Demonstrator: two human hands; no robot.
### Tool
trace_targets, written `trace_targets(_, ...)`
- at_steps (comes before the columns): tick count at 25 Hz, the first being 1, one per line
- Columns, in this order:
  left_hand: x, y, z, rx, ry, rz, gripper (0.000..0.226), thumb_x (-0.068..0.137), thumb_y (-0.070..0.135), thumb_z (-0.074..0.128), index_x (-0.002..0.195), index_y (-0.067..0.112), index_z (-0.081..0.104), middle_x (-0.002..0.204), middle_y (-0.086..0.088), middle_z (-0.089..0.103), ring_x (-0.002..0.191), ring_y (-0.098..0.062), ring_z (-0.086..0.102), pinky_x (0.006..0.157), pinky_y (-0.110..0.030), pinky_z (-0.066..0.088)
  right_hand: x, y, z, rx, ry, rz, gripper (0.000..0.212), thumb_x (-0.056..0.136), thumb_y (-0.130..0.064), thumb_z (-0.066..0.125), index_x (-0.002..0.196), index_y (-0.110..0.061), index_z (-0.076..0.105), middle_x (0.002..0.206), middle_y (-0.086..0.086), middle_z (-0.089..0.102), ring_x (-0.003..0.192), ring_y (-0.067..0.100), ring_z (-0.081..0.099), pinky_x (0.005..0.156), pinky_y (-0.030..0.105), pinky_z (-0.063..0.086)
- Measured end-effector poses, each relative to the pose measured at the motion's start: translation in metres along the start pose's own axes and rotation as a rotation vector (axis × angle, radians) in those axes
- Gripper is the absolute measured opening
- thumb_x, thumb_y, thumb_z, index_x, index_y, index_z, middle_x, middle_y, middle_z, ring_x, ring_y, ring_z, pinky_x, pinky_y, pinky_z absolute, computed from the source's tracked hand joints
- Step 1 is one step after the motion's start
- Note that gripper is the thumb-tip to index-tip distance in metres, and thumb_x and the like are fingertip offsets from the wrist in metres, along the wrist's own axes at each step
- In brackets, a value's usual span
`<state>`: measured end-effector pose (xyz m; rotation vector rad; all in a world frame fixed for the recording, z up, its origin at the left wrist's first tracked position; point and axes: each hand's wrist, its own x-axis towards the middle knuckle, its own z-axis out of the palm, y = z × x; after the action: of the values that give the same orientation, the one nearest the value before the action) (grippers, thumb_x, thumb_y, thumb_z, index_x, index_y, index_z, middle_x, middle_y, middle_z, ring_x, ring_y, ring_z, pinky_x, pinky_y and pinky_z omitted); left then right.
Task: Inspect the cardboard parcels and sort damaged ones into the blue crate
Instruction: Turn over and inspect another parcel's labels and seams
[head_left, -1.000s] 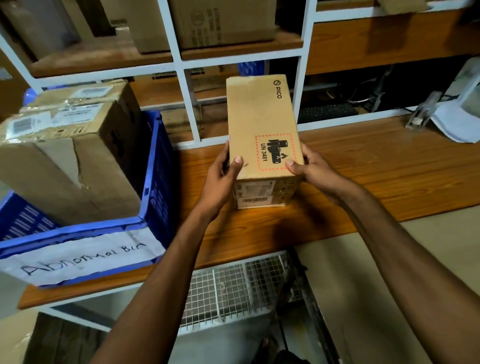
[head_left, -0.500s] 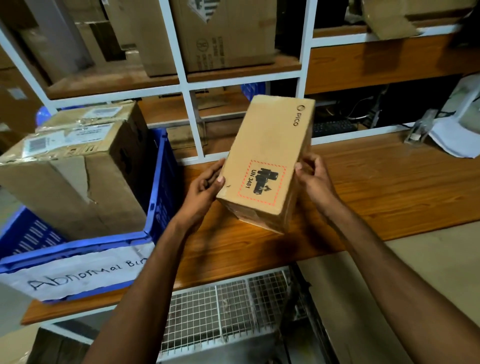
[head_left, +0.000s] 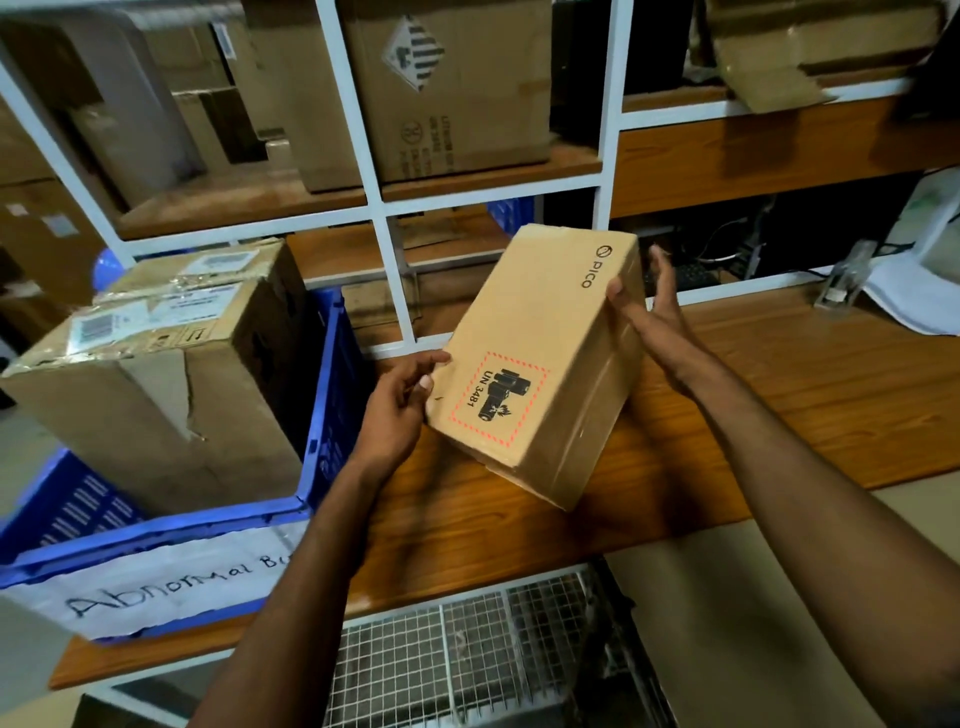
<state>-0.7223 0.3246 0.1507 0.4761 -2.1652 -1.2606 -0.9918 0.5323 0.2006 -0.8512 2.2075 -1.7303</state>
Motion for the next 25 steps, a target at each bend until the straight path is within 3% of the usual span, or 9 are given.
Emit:
trace_targets(5, 0.017, 0.012, 0.002, 0.384, 0.206, -0.065, 0.034, 0.103, 0.007, 0.053, 0.124, 0.029, 0.067, 0.142, -0.005, 0.062, 0.126, -0.028, 0.063, 0.092, -0.045, 0.058, -0.010, -0.009, 0.007, -0.256, 0.098, -0.115, 0.078, 0.090, -0.068, 0.061, 0.155, -0.034, 0.034, 0.150, 0.002, 0.041, 0.134, 0.022, 0.044, 0.109, 0.057, 0.043)
trace_targets(7, 0.016, 0.036, 0.017, 0.430, 0.192, 0.004, 0.033, 0.106, 0.038, 0.053, 0.138, 0.032, 0.064, 0.159, 0.001, 0.047, 0.138, -0.026, 0.052, 0.108, -0.051, 0.049, -0.021, -0.016, 0.015, -0.282, 0.182, -0.175, 0.067, 0.092, -0.061, 0.064, 0.150, -0.033, 0.043, 0.140, 0.000, 0.048, 0.127, 0.020, 0.049, 0.103, 0.048, 0.045)
trace_targets(10, 0.012, 0.072, 0.039, 0.515, 0.032, 0.036, 0.080, 0.090, 0.084, 0.037, 0.158, 0.041, 0.036, 0.163, 0.004, 0.041, 0.136, -0.022, 0.053, 0.107, -0.049, 0.050, -0.045, -0.016, 0.010, -0.161, 0.259, -0.246, 0.045, 0.097, -0.048, 0.065, 0.138, -0.030, 0.061, 0.130, -0.009, 0.061, 0.114, 0.006, 0.056, 0.090, 0.029, 0.049)
trace_targets(12, 0.020, 0.073, 0.038, 0.687, 0.028, 0.140, 0.086, 0.088, 0.086, 0.033, 0.161, 0.040, 0.029, 0.161, 0.002, 0.044, 0.129, -0.022, 0.059, 0.101, -0.045, 0.054, -0.054, 0.004, 0.000, -0.136, 0.268, -0.129, 0.045, 0.093, -0.060, 0.063, 0.130, -0.035, 0.066, 0.131, -0.014, 0.064, 0.118, 0.007, 0.058, 0.094, 0.033, 0.051)
trace_targets(14, 0.032, 0.069, 0.030, 0.670, 0.010, 0.199, 0.080, 0.092, 0.080, 0.031, 0.160, 0.038, 0.032, 0.151, -0.004, 0.057, 0.115, -0.021, 0.066, 0.092, -0.040, 0.058, -0.064, 0.022, -0.007, -0.089, 0.182, 0.078, 0.070, 0.080, -0.083, 0.058, 0.131, -0.036, 0.065, 0.134, -0.010, 0.064, 0.123, 0.016, 0.059, 0.100, 0.042, 0.052)
trace_targets(17, 0.048, 0.063, 0.036, 0.613, 0.106, 0.237, 0.070, 0.099, 0.071, 0.030, 0.158, 0.034, 0.037, 0.134, -0.007, 0.066, 0.110, -0.022, 0.066, 0.093, -0.043, 0.055, -0.073, 0.029, -0.010, 0.090, 0.167, 0.114, 0.046, 0.090, -0.057, 0.069, 0.126, -0.029, 0.070, 0.118, -0.008, 0.071, 0.113, 0.018, 0.066, 0.092, 0.039, 0.057)
trace_targets(19, 0.058, 0.059, 0.048, 0.660, 0.167, 0.252, 0.078, 0.099, 0.068, 0.036, 0.163, 0.026, 0.022, 0.157, -0.011, 0.044, 0.141, -0.030, 0.045, 0.119, -0.059, 0.032, -0.077, 0.017, -0.011, 0.181, 0.236, 0.092, 0.023, 0.098, -0.033, 0.068, 0.119, -0.026, 0.074, 0.109, -0.010, 0.075, 0.106, 0.012, 0.069, 0.093, 0.039, 0.059)
trace_targets(21, 0.062, 0.059, 0.057, 0.672, 0.137, 0.188, 0.103, 0.092, 0.077, 0.042, 0.166, 0.024, -0.005, 0.174, -0.006, -0.003, 0.160, -0.028, -0.002, 0.124, -0.057, -0.011, -0.080, 0.007, -0.008, 0.134, 0.249, 0.024, 0.020, 0.103, -0.030, 0.059, 0.112, -0.031, 0.076, 0.105, -0.012, 0.076, 0.102, 0.010, 0.070, 0.091, 0.041, 0.060)
trace_targets(25, 0.050, 0.050, 0.083, 0.532, -0.056, 0.131, 0.111, 0.083, 0.085, 0.045, 0.161, 0.040, -0.019, 0.167, 0.008, -0.033, 0.154, -0.027, -0.029, 0.117, -0.067, -0.018, -0.079, 0.000, 0.019, -0.019, 0.133, -0.105, 0.036, 0.104, -0.017, 0.054, 0.136, -0.030, 0.066, 0.135, -0.009, 0.067, 0.122, 0.009, 0.060, 0.102, 0.039, 0.053)
